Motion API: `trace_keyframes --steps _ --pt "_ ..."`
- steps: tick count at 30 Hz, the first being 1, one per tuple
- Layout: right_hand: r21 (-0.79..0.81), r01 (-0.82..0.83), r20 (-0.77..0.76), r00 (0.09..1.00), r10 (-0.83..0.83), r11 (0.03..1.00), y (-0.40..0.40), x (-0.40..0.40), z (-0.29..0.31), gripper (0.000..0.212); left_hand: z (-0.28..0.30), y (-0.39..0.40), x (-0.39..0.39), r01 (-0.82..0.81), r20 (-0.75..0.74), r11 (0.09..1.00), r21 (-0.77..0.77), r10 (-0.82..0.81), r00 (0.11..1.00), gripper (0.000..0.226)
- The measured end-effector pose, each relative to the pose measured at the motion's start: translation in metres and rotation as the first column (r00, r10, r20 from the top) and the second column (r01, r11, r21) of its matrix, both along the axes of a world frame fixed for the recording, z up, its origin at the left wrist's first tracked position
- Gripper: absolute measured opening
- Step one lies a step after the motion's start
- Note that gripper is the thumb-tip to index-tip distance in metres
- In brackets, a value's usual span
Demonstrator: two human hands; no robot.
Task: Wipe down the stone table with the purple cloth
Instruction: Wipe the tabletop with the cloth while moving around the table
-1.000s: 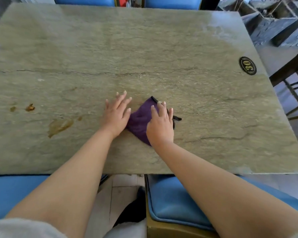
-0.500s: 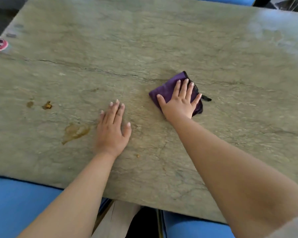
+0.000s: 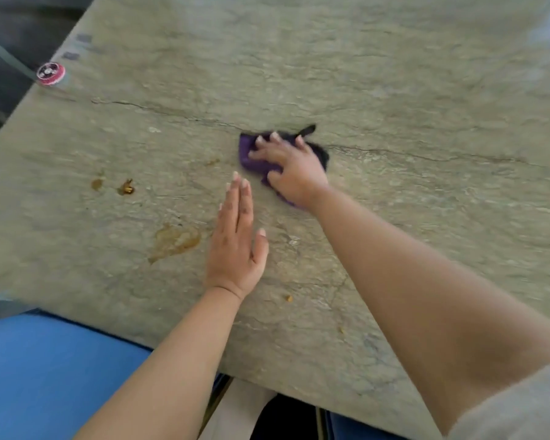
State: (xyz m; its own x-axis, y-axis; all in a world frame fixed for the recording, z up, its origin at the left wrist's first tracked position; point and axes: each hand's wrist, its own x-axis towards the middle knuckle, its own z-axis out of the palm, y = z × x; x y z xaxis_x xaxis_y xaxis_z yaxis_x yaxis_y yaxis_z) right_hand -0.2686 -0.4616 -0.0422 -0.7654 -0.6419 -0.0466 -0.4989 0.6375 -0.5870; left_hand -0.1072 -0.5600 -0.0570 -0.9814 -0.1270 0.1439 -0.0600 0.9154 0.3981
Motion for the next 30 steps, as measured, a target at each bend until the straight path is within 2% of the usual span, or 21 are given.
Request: trace_keyframes --steps 3,8,11,16,21,26,30 --pt "-0.154 -0.06 0.125 0.989 0.08 0.986 0.031 0.068 0.003 0.054 -0.001 -0.003 -0.001 0.019 -0.047 0.994 0.105 -0.015 0.999 0.064" --pt "-0.192 -0.057 0.314 0.942 0.116 0.98 0.089 0.136 0.016 0.044 -0.003 -0.004 -0.001 0.043 0.022 0.999 0.004 -0.043 0.999 0.066" --pt "-0.194 0.076 0.314 0.949 -0.012 0.978 0.104 0.118 0.021 0.043 -0.003 -0.003 -0.001 0.056 0.065 0.995 -0.084 -0.051 0.997 0.066" --pt "-0.121 0.315 0.241 0.929 -0.28 0.941 0.095 0.073 0.013 0.058 -0.003 -0.003 -0.002 0.066 0.081 0.989 -0.133 -0.055 0.995 0.068" --pt "-0.171 0.357 0.302 0.906 -0.296 0.919 0.081 0.113 0.009 0.053 -0.003 -0.003 -0.001 0.081 0.094 0.99 -0.114 -0.07 0.993 0.069" --pt "-0.143 0.492 0.45 0.805 -0.387 0.859 0.067 0.187 0.029 0.046 0.001 -0.006 -0.001 0.127 0.103 0.991 -0.048 -0.121 0.987 0.07" --pt "-0.027 0.66 0.573 0.625 -0.529 0.75 0.063 0.23 0.046 0.044 0.008 -0.007 0.003 0.215 0.159 0.975 0.062 -0.223 0.962 0.051"
